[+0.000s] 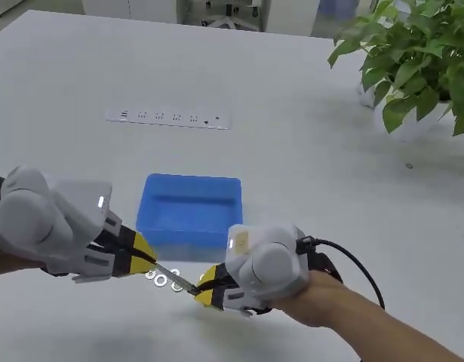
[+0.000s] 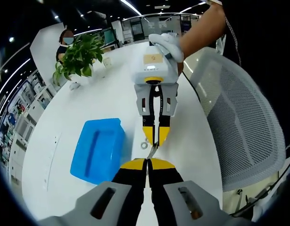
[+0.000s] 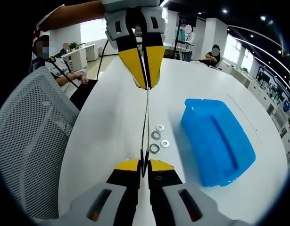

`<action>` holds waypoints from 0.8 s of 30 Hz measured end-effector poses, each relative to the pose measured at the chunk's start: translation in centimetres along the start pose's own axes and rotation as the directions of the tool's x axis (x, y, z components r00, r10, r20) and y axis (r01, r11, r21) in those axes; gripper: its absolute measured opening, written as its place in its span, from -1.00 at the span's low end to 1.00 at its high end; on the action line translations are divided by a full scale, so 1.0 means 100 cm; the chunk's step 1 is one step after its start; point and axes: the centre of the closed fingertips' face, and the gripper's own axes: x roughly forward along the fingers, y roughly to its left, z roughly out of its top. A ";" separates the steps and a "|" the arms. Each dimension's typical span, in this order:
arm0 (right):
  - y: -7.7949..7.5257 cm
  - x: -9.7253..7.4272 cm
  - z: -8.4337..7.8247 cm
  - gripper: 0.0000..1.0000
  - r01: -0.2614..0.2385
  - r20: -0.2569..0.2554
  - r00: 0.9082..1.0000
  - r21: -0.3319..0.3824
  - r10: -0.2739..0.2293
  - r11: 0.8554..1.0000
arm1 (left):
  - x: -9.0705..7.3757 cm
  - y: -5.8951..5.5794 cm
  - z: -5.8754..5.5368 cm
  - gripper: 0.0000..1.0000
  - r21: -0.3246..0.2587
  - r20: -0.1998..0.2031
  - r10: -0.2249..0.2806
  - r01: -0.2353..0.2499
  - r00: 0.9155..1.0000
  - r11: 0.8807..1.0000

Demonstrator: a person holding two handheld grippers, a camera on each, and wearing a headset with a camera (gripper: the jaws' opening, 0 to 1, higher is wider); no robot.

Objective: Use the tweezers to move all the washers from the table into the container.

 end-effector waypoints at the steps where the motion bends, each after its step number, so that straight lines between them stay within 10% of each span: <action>1: 0.000 0.000 0.000 -0.86 -0.001 0.001 1.000 0.001 0.001 1.000 | 0.000 0.000 0.001 -0.89 0.000 0.002 -0.001 0.001 1.000 1.000; 24: 0.004 -0.003 -0.004 -0.81 -0.006 -0.010 1.000 -0.009 0.006 1.000 | 0.010 -0.002 0.029 -0.90 0.051 0.023 -0.036 0.035 0.999 0.998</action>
